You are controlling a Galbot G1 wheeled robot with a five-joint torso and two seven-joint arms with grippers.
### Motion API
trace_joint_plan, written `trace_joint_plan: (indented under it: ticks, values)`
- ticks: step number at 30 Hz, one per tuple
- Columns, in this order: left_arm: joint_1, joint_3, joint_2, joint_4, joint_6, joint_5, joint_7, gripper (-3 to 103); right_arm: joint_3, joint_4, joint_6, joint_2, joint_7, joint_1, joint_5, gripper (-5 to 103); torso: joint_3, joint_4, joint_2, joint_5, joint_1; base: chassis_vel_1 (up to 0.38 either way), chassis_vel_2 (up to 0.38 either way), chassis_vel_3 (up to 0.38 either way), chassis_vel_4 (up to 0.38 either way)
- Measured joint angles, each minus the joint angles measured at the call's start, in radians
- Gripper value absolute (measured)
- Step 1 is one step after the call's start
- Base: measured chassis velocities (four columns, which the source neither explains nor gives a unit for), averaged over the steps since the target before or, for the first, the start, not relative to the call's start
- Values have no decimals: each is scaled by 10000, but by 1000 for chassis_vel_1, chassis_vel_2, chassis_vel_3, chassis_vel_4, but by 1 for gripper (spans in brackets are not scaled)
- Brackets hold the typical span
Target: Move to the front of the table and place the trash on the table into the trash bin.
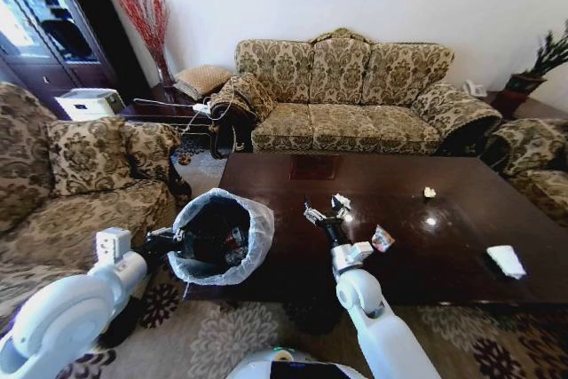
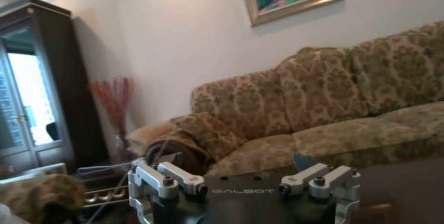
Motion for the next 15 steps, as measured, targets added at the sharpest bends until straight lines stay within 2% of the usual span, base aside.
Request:
trace_joint_plan:
  ticks: [3,7,10,15]
  values:
    - [-13,4,-30,-4,-3,20,22,0,-35,-45,-64,5,206,-37,-185,100,1,-3,-1,-1,4,-356,-82,348,95]
    - [-21,50,-89,-18,-7,75,62,0,-82,12,-411,33,643,-317,-448,100,4,-10,-4,11,9,-227,-95,139,63]
    - [-17,167,-154,-20,-21,192,124,0,32,-620,-697,197,989,-114,-477,100,-4,-8,-1,-6,-12,-27,-29,-2,9]
    - [-17,261,-214,-17,-21,284,151,0,75,-1913,-704,441,1037,620,-625,100,-6,3,3,-13,-16,93,7,-45,17]
